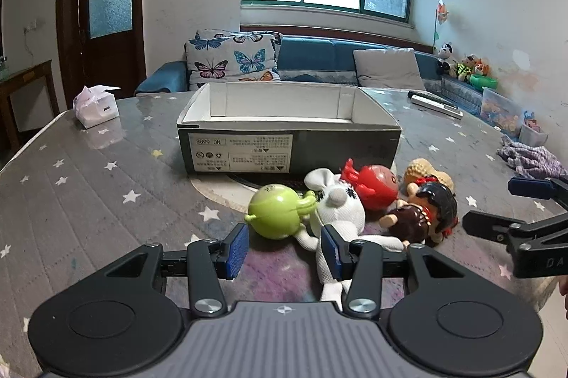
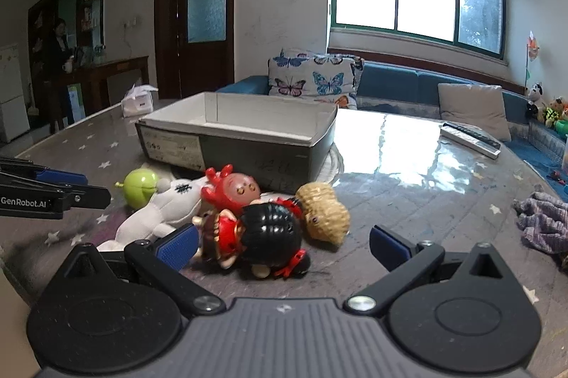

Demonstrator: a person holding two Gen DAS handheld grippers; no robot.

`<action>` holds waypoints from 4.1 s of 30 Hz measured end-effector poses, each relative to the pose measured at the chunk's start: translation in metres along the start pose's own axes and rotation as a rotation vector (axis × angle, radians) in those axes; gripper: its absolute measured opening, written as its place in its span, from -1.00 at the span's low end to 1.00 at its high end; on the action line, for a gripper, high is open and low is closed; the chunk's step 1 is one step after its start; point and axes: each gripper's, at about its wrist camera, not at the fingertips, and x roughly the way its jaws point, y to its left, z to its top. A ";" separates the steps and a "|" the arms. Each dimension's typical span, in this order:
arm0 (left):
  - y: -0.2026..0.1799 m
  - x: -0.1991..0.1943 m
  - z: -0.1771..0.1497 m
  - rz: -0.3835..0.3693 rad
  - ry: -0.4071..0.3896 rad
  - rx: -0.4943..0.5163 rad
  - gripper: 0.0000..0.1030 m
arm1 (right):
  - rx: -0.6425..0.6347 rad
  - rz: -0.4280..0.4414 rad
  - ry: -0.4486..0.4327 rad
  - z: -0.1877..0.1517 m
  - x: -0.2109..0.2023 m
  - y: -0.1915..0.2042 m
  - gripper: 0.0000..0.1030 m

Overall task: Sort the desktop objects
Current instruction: 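Move the left tool toward the white plush rabbit in the toy pile, then close the left tool on the white plush rabbit and lift it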

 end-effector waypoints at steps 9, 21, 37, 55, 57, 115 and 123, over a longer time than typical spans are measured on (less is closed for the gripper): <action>-0.004 0.002 -0.012 0.010 0.039 0.004 -0.07 | 0.017 0.057 0.103 -0.007 0.000 0.009 1.00; -0.006 -0.001 -0.014 0.028 0.083 -0.026 -0.07 | -0.008 0.021 0.181 -0.012 0.004 0.019 1.00; -0.015 -0.008 -0.019 0.103 0.117 -0.033 -0.07 | 0.017 -0.008 0.219 -0.013 -0.002 0.021 1.00; -0.019 -0.009 -0.027 0.128 0.148 -0.045 -0.08 | 0.027 -0.012 0.214 -0.016 -0.004 0.025 1.00; -0.019 -0.009 -0.027 0.130 0.150 -0.046 -0.08 | 0.024 -0.009 0.216 -0.016 -0.004 0.025 1.00; -0.011 0.018 0.032 -0.046 0.187 -0.047 -0.08 | -0.116 0.294 0.197 0.015 0.013 0.056 0.94; -0.019 0.048 0.041 -0.118 0.274 -0.042 -0.12 | -0.147 0.374 0.231 0.013 0.019 0.068 0.76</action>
